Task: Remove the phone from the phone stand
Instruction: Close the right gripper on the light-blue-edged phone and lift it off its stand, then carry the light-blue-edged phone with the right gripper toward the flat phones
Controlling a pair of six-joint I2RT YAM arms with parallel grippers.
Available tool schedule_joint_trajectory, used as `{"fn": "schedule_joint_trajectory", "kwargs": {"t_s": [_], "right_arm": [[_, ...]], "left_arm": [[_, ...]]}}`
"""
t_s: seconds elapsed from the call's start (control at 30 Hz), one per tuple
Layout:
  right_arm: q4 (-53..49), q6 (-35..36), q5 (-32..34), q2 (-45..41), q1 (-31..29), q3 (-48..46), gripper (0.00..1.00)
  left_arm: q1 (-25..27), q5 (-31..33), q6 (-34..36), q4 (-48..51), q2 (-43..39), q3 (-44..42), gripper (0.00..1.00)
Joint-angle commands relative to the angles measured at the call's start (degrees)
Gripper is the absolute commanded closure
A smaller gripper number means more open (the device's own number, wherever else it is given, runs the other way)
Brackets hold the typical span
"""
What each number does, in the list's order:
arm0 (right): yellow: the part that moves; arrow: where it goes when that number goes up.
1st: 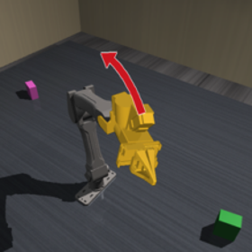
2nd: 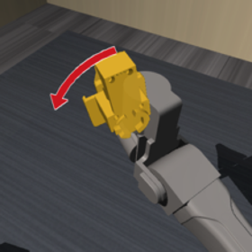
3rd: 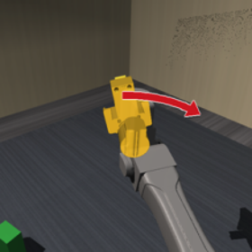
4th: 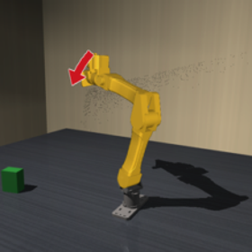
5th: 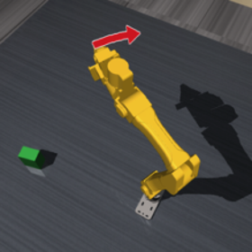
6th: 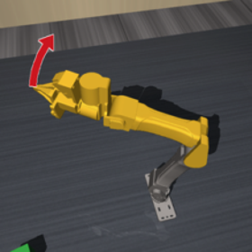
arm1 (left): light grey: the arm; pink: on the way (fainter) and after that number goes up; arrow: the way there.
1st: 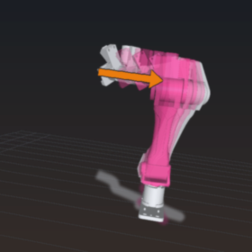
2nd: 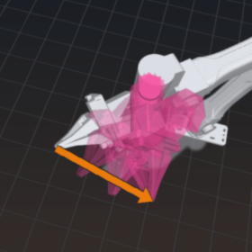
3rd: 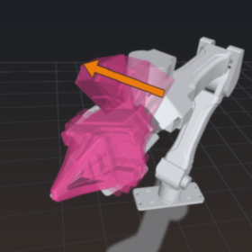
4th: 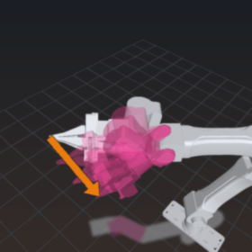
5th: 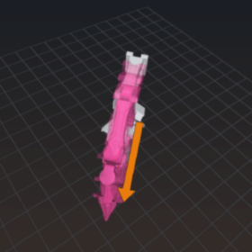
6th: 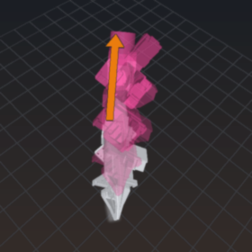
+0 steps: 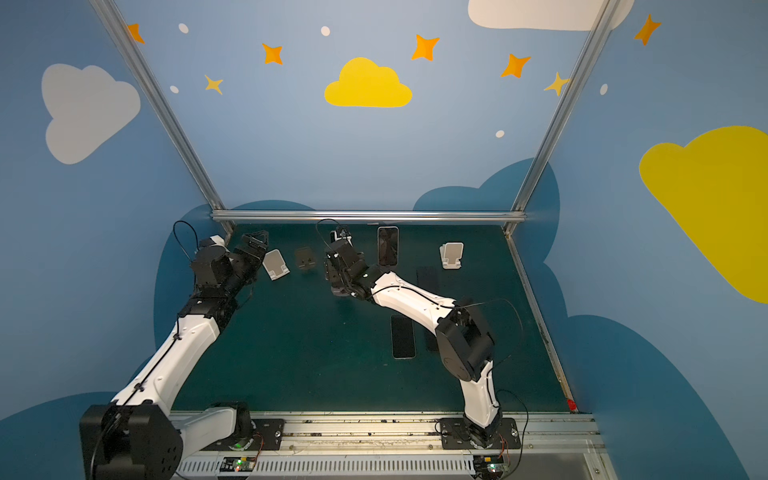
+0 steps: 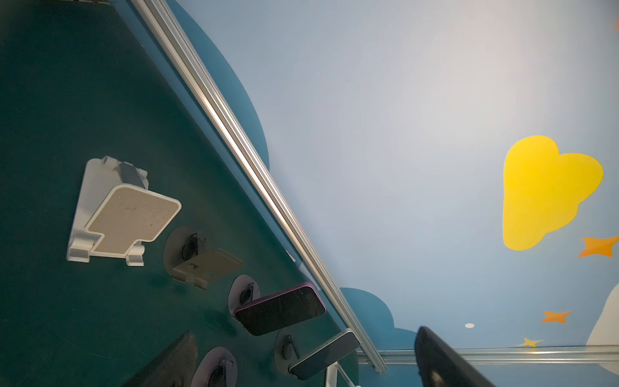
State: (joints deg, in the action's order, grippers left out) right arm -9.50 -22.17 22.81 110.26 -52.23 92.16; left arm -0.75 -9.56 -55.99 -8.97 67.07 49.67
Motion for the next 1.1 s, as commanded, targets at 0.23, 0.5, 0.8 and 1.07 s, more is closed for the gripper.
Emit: {"fn": "schedule_joint_trajectory", "kwargs": {"t_s": [0.23,0.5,0.8,1.07], "right_arm": [[2.6,4.6,6.0,-11.3,0.9,-8.5,0.34],[0.5,5.7,5.0,-19.6,5.3,-16.6,0.35],[-4.5,5.3,3.6,-29.0,8.7,-24.7,0.35],[-11.6,4.8,-0.9,-33.6,7.0,-26.3,0.36]], "left_arm": [[1.3,-1.5,2.4,-3.3,-0.7,-0.3,0.0],[3.3,-1.0,3.7,-3.2,-0.6,-0.2,0.0],[7.9,0.5,6.4,-2.2,-0.1,0.2,0.0],[11.3,1.5,8.7,0.3,0.5,1.5,0.0]]}}
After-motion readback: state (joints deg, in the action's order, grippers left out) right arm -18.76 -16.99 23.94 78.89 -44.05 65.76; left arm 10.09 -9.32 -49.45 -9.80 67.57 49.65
